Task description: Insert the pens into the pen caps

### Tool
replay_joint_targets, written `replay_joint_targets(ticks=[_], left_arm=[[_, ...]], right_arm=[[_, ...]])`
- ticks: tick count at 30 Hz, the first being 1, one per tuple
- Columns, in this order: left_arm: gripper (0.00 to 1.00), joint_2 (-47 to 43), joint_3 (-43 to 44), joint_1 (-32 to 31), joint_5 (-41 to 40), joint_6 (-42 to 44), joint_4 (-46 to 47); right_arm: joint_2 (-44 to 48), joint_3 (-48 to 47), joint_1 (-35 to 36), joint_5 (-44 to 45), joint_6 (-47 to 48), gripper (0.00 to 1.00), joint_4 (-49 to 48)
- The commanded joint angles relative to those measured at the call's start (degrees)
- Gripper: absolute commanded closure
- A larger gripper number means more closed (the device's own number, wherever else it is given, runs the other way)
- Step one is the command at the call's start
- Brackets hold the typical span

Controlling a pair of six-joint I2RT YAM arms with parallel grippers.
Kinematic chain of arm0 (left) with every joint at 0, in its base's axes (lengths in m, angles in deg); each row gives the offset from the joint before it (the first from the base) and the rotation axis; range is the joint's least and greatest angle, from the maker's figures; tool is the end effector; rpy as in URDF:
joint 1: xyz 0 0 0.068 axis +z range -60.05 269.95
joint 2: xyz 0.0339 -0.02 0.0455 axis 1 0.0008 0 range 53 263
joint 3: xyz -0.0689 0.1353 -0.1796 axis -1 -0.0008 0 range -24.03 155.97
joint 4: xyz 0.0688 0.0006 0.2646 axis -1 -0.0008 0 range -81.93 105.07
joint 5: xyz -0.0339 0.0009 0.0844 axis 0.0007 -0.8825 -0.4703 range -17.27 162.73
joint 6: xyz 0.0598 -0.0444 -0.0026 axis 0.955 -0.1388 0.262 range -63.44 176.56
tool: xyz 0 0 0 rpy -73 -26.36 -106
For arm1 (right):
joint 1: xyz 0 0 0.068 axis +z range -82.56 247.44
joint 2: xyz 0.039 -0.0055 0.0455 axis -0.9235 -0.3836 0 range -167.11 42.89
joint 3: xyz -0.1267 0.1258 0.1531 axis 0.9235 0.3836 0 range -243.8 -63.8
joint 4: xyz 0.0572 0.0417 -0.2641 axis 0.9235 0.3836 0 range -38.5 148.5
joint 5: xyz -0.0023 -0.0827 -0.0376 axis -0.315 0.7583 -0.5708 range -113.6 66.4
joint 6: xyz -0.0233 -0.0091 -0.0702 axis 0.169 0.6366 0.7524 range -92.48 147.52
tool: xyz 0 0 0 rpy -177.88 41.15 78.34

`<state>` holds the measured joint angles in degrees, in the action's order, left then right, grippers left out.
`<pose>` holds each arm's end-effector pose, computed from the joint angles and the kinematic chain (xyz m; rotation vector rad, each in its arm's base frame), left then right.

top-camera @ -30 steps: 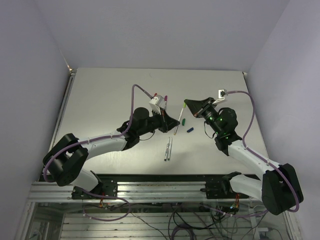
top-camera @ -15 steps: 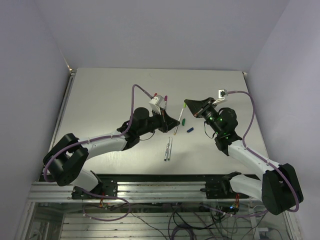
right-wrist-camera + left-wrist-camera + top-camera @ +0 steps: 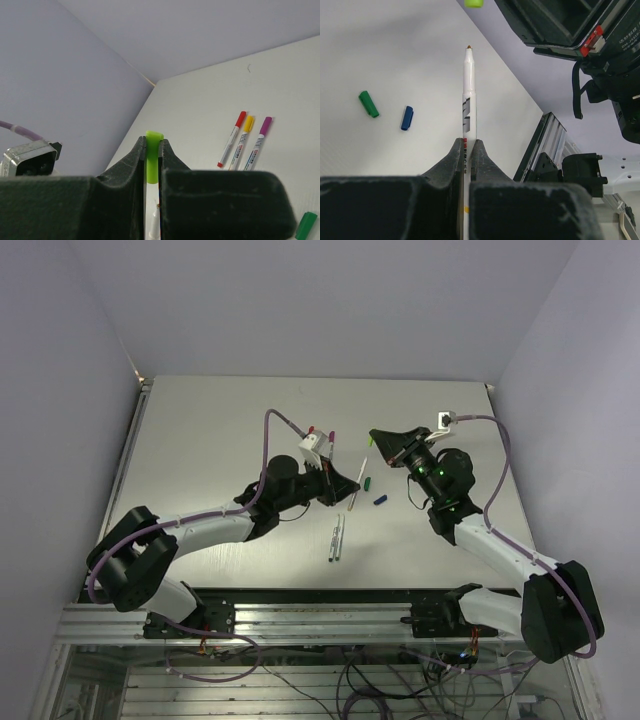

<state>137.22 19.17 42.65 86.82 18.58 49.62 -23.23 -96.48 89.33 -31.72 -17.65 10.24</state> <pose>0.2363 -0.2787 0.1982 0.3542 1.8292 -1.2884 0.2859 0.1246 0.2457 0.1854 1.5131 1.0521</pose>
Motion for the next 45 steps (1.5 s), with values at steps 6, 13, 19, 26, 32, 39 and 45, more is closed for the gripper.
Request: replay_joint_targets(ticks=[6, 13, 19, 26, 32, 39, 45], left_arm=[[0.93, 0.1, -1.19, 0.02, -0.97, -1.0, 7.05], [0.93, 1.23, -1.0, 0.03, -0.82, -1.0, 10.49], [0.93, 2.42, -0.16, 0.02, -0.59, -1.05, 10.02], [0.93, 2.14, -0.64, 0.02, -1.65, -1.05, 10.35], [0.93, 1.31, -1.14, 0.03, -1.28, -0.62, 10.86], [0.93, 0.55, -1.86, 0.03, -2.58, -0.47, 10.54], [0.93, 0.35, -2.12, 0.02, -3.85, -0.44, 11.09]], right_arm=[[1.04, 0.04, 0.26, -0.6, 0.23, 1.0, -0.74], [0.39, 1.42, 0.28, -2.06, -1.85, 1.0, -2.07], [0.68, 1.56, 0.26, -2.1, -1.94, 1.0, -1.92], [1.17, 1.79, 0.26, -1.99, -2.01, 1.0, -1.89], [0.93, 1.88, 0.27, -1.63, -1.84, 1.0, -2.01], [0.64, 2.1, 0.26, -2.06, -2.21, 1.0, -2.36], [1.03, 2.28, 0.26, -2.42, -1.87, 1.0, -1.66]])
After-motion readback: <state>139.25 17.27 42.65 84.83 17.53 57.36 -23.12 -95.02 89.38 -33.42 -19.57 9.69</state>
